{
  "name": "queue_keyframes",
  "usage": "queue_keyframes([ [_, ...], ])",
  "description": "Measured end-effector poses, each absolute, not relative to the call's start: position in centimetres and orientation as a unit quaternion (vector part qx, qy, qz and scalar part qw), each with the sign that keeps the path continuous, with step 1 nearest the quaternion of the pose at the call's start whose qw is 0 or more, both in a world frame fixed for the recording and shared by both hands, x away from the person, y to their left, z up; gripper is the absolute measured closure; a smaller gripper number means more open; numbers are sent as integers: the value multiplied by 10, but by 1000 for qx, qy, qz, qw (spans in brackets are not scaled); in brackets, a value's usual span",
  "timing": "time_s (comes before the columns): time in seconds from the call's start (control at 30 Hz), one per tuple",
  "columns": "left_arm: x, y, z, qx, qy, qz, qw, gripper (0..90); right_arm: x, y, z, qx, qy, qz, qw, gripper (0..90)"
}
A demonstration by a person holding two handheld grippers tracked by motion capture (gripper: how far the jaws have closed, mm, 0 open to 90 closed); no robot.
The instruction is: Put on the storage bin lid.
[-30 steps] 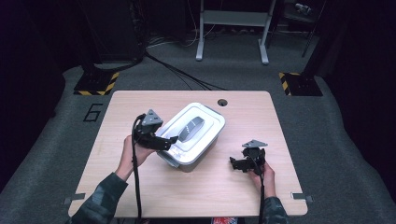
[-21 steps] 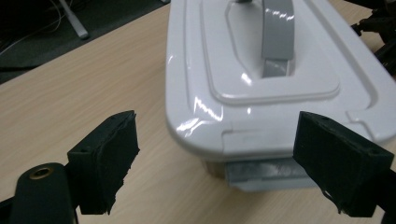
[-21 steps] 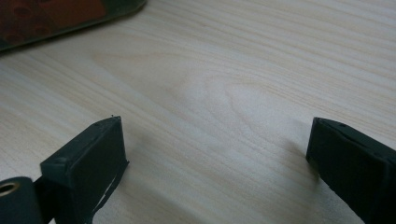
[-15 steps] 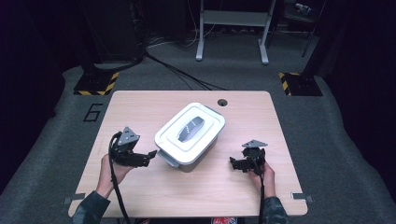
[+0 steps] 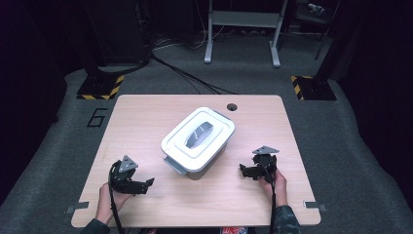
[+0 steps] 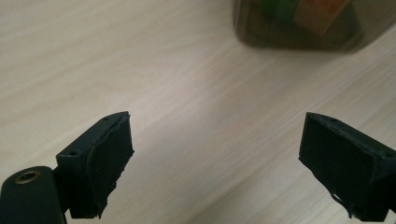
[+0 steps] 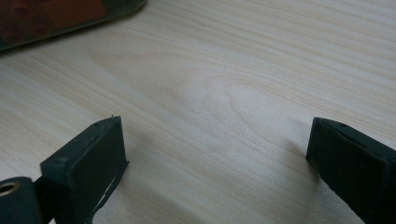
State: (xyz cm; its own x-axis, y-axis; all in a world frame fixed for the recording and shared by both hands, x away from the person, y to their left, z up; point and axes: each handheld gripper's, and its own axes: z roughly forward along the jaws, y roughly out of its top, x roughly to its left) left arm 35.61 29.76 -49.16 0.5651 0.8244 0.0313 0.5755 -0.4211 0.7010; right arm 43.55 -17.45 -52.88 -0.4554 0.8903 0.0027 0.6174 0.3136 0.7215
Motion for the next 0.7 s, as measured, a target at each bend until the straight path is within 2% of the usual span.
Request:
queue_keyframes([
  [0.2, 353, 300, -519, 822, 434, 192, 314, 91, 436, -175, -529, 479, 785, 336, 204, 39],
  [0.3, 352, 302, -528, 810, 444, 187, 334, 82, 436, -174, -529, 481, 784, 335, 203, 39],
  [0.7, 354, 302, -531, 801, 446, 196, 347, 57, 435, -175, -529, 478, 785, 335, 205, 39],
])
